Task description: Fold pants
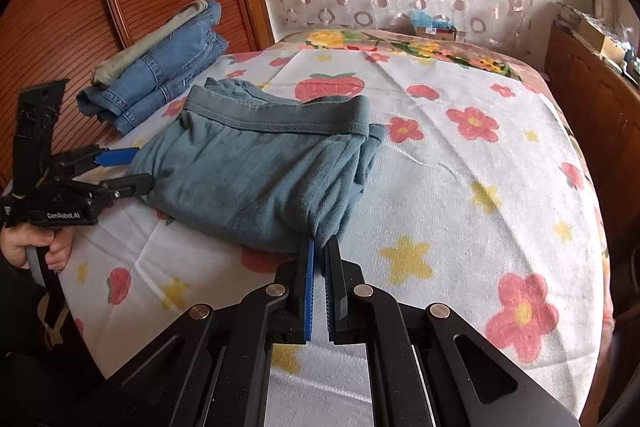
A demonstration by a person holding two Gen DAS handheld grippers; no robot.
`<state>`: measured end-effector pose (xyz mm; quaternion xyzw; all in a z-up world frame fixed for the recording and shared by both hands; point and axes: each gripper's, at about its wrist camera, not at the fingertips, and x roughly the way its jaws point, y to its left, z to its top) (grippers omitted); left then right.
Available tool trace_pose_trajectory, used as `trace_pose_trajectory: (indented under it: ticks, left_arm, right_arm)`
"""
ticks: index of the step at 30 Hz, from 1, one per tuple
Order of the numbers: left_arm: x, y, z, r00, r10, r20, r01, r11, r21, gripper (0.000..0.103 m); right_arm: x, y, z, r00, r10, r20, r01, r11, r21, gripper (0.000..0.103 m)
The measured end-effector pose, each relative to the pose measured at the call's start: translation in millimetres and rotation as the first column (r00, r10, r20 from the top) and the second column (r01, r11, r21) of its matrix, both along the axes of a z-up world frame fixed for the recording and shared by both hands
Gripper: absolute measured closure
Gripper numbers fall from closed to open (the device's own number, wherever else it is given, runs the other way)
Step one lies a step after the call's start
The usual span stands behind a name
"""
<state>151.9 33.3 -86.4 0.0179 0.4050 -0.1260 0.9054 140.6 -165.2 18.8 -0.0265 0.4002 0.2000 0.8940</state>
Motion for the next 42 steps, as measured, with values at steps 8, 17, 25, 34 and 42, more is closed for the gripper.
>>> trace_pose_trajectory:
  ticks: [8, 17, 25, 34, 42]
  left_arm:
    - [-2.0, -6.6, 1.7, 0.999, -0.040, -0.014, 0.039, 0.998, -0.052, 0.064]
    - [-17.7, -13.8, 10.1, 0.997, -0.074, 0.007, 0.074, 0.995, -0.066, 0.089]
    - [-56.9, -16.7, 20.8, 0.994, -0.103, 0.020, 0.104, 0.992, -0.067, 0.089]
    - [-83.4, -23.2, 27.7, 0.995, -0.100, 0.029, 0.102, 0.993, -0.054, 0.089]
    - [-93.8, -26.8, 26.8, 0.994, -0.110, 0.025, 0.111, 0.993, -0.036, 0.089]
  right_arm:
    - [2.6, 6.1, -0.4, 1.000, 0.007, 0.007, -0.007, 1.000, -0.028, 0.099]
    - [-7.2, 2.7, 3.8, 1.000, 0.024, 0.008, -0.024, 1.000, 0.000, 0.099]
    - [-40.2, -9.4, 6.9, 0.999, 0.032, 0.010, -0.032, 0.998, 0.059, 0.099]
    - [-77.4, -17.6, 9.7, 0.999, 0.037, 0.010, -0.037, 0.996, 0.080, 0.099]
    - [-91.7, -20.1, 10.6, 1.000, 0.018, 0.006, -0.018, 0.996, 0.088, 0.099]
